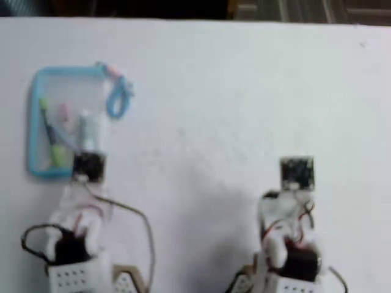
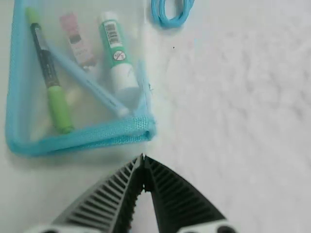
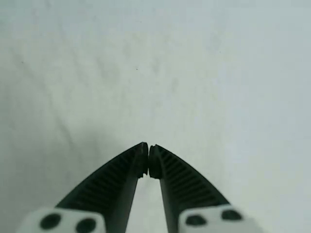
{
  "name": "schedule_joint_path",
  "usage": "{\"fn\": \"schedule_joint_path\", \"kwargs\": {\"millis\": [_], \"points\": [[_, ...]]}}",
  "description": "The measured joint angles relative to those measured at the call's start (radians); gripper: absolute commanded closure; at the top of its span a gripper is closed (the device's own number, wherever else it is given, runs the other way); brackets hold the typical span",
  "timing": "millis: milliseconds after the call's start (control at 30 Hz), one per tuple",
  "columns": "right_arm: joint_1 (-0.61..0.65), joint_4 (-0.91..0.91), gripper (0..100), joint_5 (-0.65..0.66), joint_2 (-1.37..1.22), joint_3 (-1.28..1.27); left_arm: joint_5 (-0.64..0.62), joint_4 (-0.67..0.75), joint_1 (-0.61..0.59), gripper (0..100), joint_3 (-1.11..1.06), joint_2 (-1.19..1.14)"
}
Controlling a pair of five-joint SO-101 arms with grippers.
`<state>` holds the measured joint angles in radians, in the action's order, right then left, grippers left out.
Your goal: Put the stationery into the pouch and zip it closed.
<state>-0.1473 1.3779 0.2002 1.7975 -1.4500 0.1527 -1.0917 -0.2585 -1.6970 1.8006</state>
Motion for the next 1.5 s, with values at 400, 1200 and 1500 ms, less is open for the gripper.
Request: {"fn": "schedule_joint_path", "kwargs": {"millis": [400,1200,1500], "points": [[-0.003,-0.089,98.1,-0.002,-0.008,-0.226,-0.002,-0.18,0.0,98,0.0,0.003],[0.0,-0.094,98.1,-0.002,-0.006,-0.23,-0.002,-0.183,0.0,98,0.0,0.005],[0.0,-0.094,98.1,-0.002,-0.006,-0.23,-0.002,-0.183,0.0,98,0.0,0.005]]}}
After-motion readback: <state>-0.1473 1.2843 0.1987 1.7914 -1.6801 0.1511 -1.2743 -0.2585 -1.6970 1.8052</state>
